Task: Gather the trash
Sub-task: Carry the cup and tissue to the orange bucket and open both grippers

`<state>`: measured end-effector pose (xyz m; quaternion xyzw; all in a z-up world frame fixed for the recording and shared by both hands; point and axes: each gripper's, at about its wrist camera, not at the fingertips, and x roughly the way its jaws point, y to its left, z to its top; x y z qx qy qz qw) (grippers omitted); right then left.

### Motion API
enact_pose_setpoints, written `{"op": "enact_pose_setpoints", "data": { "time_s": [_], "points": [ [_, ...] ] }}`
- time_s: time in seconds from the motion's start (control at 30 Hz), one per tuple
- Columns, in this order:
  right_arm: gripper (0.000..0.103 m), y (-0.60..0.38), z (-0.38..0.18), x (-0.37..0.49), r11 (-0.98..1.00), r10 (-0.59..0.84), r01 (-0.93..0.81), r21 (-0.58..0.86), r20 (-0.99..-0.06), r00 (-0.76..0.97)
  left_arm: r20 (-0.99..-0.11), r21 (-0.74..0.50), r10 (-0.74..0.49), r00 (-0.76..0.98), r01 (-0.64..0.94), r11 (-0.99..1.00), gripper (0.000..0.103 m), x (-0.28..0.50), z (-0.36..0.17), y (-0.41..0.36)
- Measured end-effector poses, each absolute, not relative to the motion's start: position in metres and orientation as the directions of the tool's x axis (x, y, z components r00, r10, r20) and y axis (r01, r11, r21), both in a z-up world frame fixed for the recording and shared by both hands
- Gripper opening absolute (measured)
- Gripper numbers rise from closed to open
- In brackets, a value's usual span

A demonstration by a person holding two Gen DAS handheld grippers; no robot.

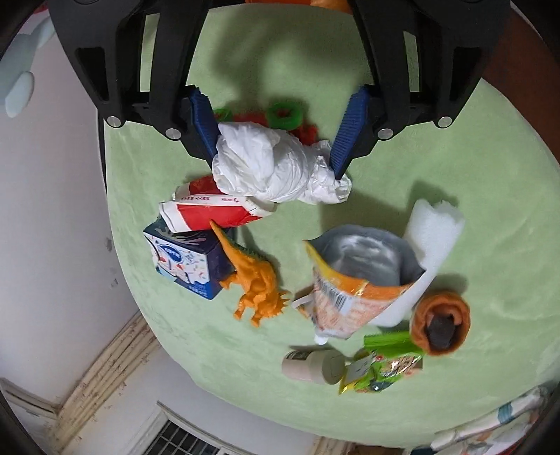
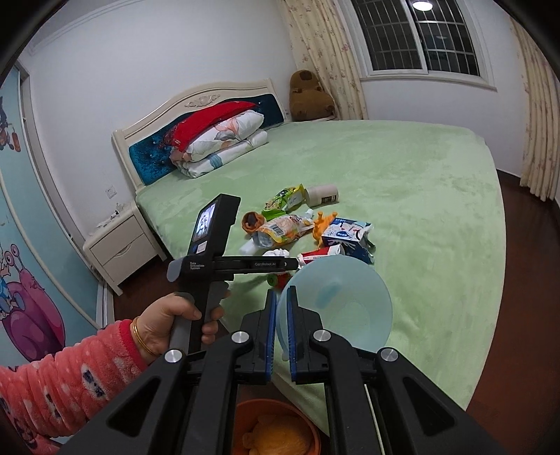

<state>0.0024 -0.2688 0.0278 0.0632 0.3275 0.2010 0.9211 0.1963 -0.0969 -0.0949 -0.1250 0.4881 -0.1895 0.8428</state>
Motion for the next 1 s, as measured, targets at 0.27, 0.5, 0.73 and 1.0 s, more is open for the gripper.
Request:
{"op": "enact_pose_setpoints", "data": {
  "time_s": [0.27, 0.5, 0.73, 1.0],
  "points": [
    [0.006, -0.264, 0.019, -0.002, 0.907, 0.421, -0.326, 0.266, -0.577, 0.700, -0.721, -0.421, -0.491, 0.489, 0.253, 0.871, 0.041, 0.185, -0.070, -0.078],
    [0.006, -0.252, 0.006, -0.017, 0.902, 0.431, -0.348, 0.256, -0.598, 0.676, -0.660, -0.411, -0.544, 0.518, 0.357, 0.839, 0.037, 0.135, -0.038, -0.061],
    [0.006, -0.231, -0.045, -0.044, 0.885, 0.456, -0.374, 0.278, -0.682, 0.571, -0.654, -0.401, -0.607, 0.451, 0.474, 0.784, 0.037, 0.039, -0.049, -0.040],
    [0.006, -0.208, -0.162, -0.059, 0.880, 0.464, -0.279, 0.384, -0.822, 0.330, -0.801, -0.446, -0.550, 0.234, 0.380, 0.811, 0.037, -0.017, -0.160, -0.029]
  ]
}}
